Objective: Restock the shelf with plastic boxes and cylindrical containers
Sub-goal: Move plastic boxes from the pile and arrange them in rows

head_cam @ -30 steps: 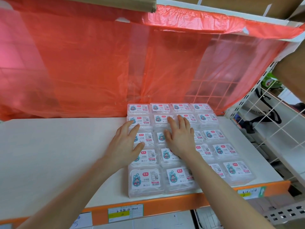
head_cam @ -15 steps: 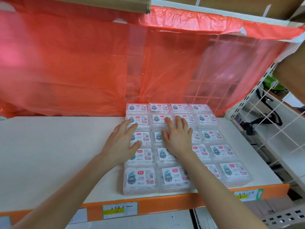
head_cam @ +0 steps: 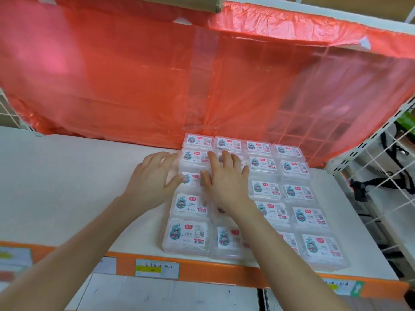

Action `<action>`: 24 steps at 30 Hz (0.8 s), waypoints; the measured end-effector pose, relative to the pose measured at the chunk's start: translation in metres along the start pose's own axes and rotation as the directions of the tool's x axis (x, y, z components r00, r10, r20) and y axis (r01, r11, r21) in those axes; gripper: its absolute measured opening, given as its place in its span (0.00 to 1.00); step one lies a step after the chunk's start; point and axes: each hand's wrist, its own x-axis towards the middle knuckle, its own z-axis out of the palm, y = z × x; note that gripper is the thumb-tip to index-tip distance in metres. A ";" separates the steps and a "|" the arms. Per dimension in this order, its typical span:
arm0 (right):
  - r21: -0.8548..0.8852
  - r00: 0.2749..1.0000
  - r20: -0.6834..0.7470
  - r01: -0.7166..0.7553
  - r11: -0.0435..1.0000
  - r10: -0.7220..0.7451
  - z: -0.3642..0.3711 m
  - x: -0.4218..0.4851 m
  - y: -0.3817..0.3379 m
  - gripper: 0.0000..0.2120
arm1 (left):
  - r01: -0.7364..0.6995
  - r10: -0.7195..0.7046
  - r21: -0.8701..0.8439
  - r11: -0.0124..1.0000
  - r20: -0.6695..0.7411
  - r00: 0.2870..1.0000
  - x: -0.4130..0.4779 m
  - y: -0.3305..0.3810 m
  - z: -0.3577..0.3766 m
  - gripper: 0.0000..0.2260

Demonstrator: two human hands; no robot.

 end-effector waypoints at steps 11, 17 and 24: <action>0.067 0.921 0.102 0.370 0.926 -0.376 0.024 -0.011 -0.139 0.25 | 0.306 -0.300 0.080 0.949 -0.073 0.951 -0.092 -0.095 -0.044 0.24; 0.055 0.890 0.139 0.430 0.901 -0.433 0.041 -0.030 -0.225 0.24 | 0.403 -0.396 0.043 0.914 -0.119 0.911 -0.149 -0.161 -0.086 0.27; 0.077 0.863 0.167 0.471 0.879 -0.477 0.064 -0.068 -0.356 0.24 | 0.459 -0.455 -0.008 0.889 -0.146 0.879 -0.230 -0.253 -0.133 0.30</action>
